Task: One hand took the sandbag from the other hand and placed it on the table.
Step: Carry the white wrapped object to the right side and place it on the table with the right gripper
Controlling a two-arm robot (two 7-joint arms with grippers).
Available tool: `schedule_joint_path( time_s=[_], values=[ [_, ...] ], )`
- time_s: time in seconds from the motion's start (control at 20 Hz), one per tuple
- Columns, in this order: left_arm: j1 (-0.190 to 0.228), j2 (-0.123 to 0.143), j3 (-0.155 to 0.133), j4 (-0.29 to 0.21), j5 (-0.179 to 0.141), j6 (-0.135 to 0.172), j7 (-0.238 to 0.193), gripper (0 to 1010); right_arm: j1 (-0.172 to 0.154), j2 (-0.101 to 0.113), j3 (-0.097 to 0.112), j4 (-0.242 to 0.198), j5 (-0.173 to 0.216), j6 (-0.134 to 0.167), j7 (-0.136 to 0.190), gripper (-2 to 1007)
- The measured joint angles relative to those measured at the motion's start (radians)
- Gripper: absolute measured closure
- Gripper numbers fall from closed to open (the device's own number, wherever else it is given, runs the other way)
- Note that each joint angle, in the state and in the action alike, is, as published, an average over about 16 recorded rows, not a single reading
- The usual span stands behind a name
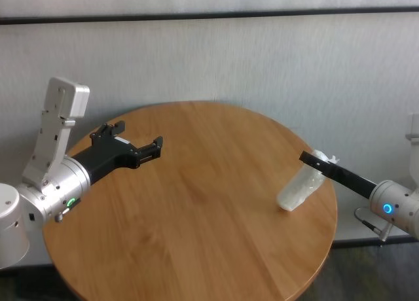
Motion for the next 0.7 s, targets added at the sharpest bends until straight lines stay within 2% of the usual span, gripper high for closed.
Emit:
schedule_joint_path(
  time_s=[0.35,0.7],
  values=[
    [0.000,0.000,0.000,0.000,0.000,0.000,0.000,10,0.017,-0.004,-0.009,0.010,-0.024,-0.010,0.013,1],
    [0.000,0.000,0.000,0.000,0.000,0.000,0.000,10,0.072,-0.024,-0.034,0.053,-0.083,-0.032,0.054,1]
  ],
)
